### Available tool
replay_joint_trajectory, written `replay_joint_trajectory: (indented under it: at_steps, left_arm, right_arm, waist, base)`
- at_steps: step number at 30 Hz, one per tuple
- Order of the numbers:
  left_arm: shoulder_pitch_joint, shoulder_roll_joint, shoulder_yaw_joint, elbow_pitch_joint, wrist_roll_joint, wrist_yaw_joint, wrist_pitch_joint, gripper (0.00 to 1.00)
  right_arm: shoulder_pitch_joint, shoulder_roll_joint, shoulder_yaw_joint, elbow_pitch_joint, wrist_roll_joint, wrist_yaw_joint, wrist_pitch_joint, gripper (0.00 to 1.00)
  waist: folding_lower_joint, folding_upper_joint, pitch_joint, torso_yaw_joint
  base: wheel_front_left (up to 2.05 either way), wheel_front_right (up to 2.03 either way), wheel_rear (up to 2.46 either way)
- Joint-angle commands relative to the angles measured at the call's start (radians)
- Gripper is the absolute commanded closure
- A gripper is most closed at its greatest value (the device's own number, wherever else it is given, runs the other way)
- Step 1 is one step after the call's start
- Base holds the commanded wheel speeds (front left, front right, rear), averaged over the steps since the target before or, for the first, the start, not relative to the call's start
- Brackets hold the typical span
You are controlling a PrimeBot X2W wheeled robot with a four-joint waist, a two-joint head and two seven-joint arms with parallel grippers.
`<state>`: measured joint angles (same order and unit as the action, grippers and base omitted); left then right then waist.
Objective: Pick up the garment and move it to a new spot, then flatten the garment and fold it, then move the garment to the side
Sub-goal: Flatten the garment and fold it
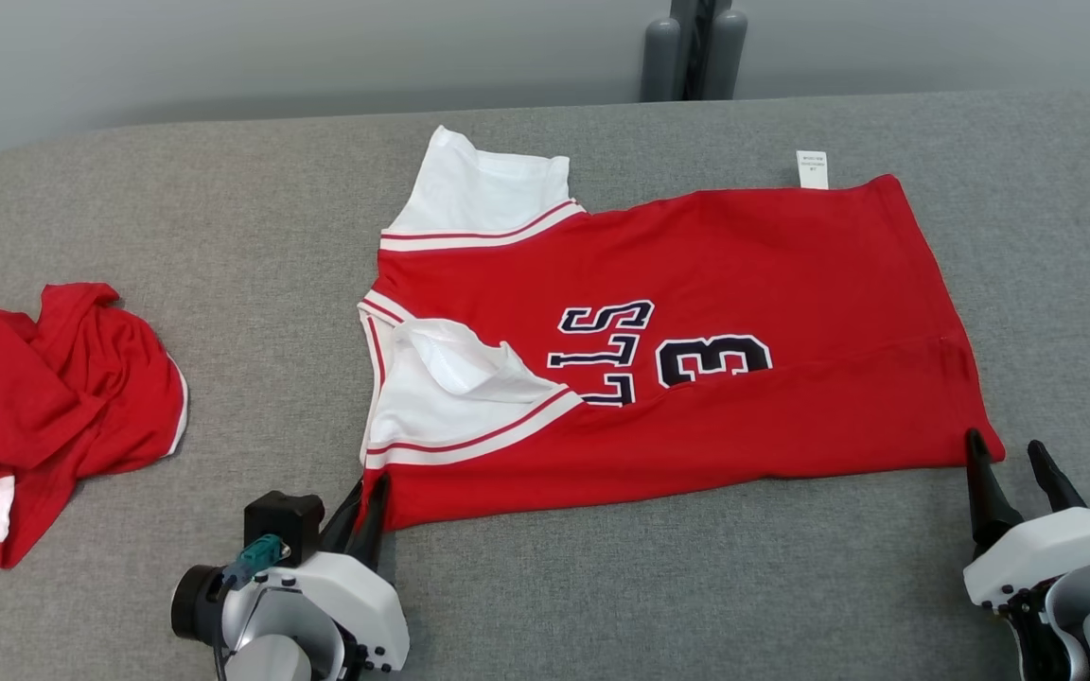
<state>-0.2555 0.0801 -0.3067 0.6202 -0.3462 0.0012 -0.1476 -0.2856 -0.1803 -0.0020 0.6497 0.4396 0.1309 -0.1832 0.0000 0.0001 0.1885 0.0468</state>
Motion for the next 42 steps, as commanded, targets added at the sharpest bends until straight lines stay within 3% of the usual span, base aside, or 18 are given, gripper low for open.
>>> replay_joint_trajectory:
  at_steps: [1, 12, 13, 15, 35, 42]
  left_arm:
    - [-0.016, 0.008, -0.001, -0.008, 0.007, 0.006, -0.011, 1.0]
    - [-0.014, 0.028, -0.036, -0.065, 0.022, -0.008, -0.008, 1.0]
    - [-0.014, 0.029, -0.038, -0.068, 0.023, -0.009, -0.005, 1.0]
    - [-0.011, 0.033, -0.044, -0.072, 0.024, -0.011, 0.005, 1.0]
    - [0.117, 0.15, -0.054, -0.191, -0.004, -0.02, 0.123, 1.0]
    - [0.254, 0.2, -0.057, -0.339, -0.055, -0.031, 0.233, 1.0]
  right_arm:
    - [-0.014, -0.005, -0.003, 0.014, 0.017, 0.0, 0.006, 0.0]
    - [-0.076, 0.0, 0.042, 0.144, 0.116, 0.0, 0.019, 0.0]
    - [-0.08, 0.0, 0.051, 0.149, 0.129, 0.0, 0.021, 0.51]
    - [-0.085, -0.008, 0.074, 0.153, 0.151, 0.0, 0.017, 1.0]
    - [0.022, -0.067, 0.185, 0.1, 0.297, -0.001, 0.002, 1.0]
    - [0.124, -0.085, 0.173, 0.025, 0.302, -0.001, 0.065, 1.0]
  waist:
    - [0.0, -0.0001, 0.003, 0.006]
    - [0.0, -0.0001, 0.013, 0.028]
    - [0.0, -0.0001, 0.015, 0.029]
    - [0.0, -0.0001, 0.016, 0.028]
    - [0.0, -0.0001, -0.063, -0.038]
    - [0.0, -0.0001, -0.097, -0.057]
  base:
    - [0.0, 0.0, 0.0]
    - [0.0, 0.0, 0.0]
    - [0.0, 0.0, 0.0]
    - [0.0, 0.0, 0.0]
    - [0.0, 0.0, 0.0]
    - [0.0, 0.0, 0.0]
